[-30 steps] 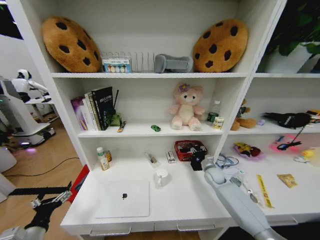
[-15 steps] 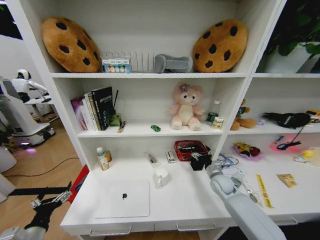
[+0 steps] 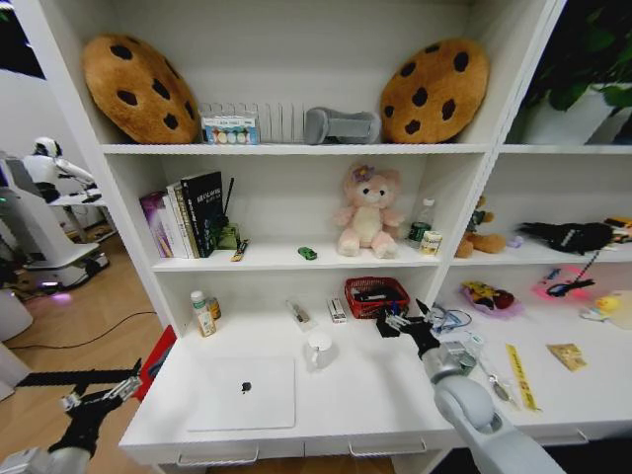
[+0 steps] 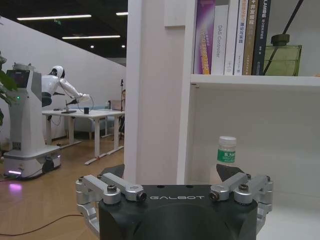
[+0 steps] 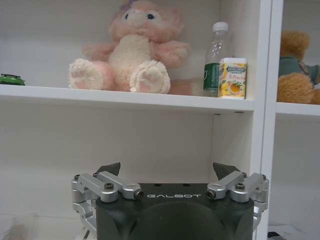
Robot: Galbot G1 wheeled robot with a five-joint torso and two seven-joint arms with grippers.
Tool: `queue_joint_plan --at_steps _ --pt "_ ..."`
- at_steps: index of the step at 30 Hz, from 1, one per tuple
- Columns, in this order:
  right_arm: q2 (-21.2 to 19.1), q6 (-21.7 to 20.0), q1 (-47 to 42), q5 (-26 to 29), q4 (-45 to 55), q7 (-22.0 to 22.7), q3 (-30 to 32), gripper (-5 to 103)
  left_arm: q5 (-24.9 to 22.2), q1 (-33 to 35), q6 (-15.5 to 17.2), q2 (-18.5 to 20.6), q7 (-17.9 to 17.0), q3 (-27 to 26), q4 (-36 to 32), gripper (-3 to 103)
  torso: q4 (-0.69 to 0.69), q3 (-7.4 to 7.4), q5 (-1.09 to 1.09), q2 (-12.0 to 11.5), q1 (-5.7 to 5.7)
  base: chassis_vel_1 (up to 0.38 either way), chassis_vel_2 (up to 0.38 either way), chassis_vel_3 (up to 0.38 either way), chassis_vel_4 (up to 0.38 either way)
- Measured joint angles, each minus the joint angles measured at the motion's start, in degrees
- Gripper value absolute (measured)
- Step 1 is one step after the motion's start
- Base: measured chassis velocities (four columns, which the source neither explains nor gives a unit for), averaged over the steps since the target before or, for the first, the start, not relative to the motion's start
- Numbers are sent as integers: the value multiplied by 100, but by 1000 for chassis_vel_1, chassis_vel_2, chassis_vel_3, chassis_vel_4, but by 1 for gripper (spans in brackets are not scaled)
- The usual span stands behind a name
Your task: Organize the objects on the table.
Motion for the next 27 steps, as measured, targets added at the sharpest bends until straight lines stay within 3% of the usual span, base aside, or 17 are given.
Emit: queue_joint_plan --at_steps 8,16,27 --pt "639 249 -1090 -208 557 -202 846 100 0 0 0 0 0 0 0 100 0 0 0 0 0 0 0 0 0" --pt "1276 517 -1630 -651 566 -343 935 100 0 0 0 0 0 0 0 100 0 0 0 -1 0 0 0 0 0" --pt "1377 534 -1603 -827 662 -312 814 100 0 0 0 0 0 0 0 100 1 1 -1 -1 0 -34 -33 44 36"
